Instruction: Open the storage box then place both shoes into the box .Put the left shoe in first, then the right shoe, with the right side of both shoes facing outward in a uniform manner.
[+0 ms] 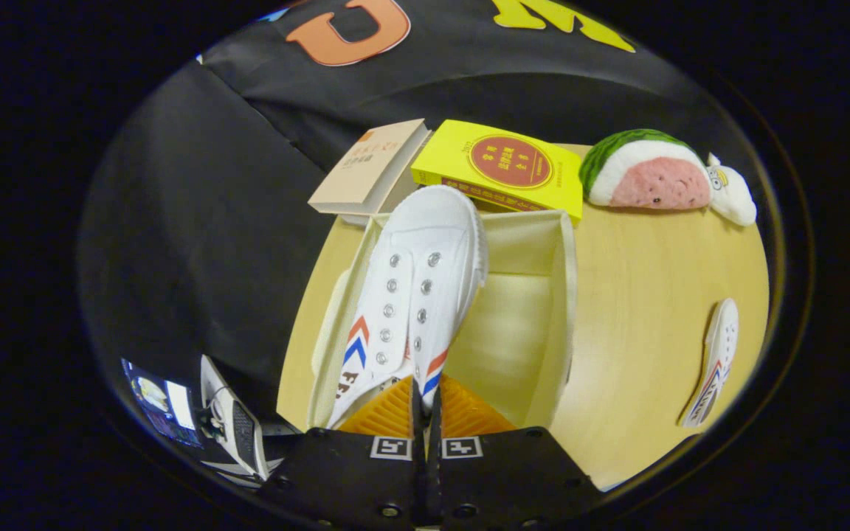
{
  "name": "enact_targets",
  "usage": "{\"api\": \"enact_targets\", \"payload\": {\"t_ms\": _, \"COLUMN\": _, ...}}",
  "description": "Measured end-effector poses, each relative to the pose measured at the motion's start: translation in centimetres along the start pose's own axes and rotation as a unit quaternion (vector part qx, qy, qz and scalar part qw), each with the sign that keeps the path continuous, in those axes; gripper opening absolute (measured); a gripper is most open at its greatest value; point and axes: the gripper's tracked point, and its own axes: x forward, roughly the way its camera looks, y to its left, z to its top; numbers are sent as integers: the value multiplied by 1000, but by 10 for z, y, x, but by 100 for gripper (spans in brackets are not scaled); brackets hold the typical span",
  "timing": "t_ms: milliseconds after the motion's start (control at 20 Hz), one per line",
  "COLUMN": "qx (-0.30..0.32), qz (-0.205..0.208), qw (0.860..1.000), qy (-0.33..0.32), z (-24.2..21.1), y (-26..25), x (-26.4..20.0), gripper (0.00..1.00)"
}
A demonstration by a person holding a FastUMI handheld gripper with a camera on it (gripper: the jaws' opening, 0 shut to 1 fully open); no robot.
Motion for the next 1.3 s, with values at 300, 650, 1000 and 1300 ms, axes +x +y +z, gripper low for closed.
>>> {"api": "enact_targets", "payload": {"t_ms": 300, "qx": 6, "qz": -48, "qw": 999, "qy": 20, "z": -12, "y": 4, "x": 49, "gripper": 0}}
{"api": "enact_targets", "payload": {"t_ms": 650, "qx": -54, "qz": -71, "qw": 992, "qy": 95, "z": -41, "y": 3, "x": 93, "gripper": 0}}
{"api": "enact_targets", "payload": {"t_ms": 1000, "qx": -71, "qz": -65, "qw": 990, "qy": 99, "z": -41, "y": -3, "x": 99, "gripper": 16}}
{"api": "enact_targets", "payload": {"t_ms": 1300, "qx": -93, "qz": -10, "qw": 995, "qy": 45, "z": -34, "y": 1, "x": 30, "gripper": 83}}
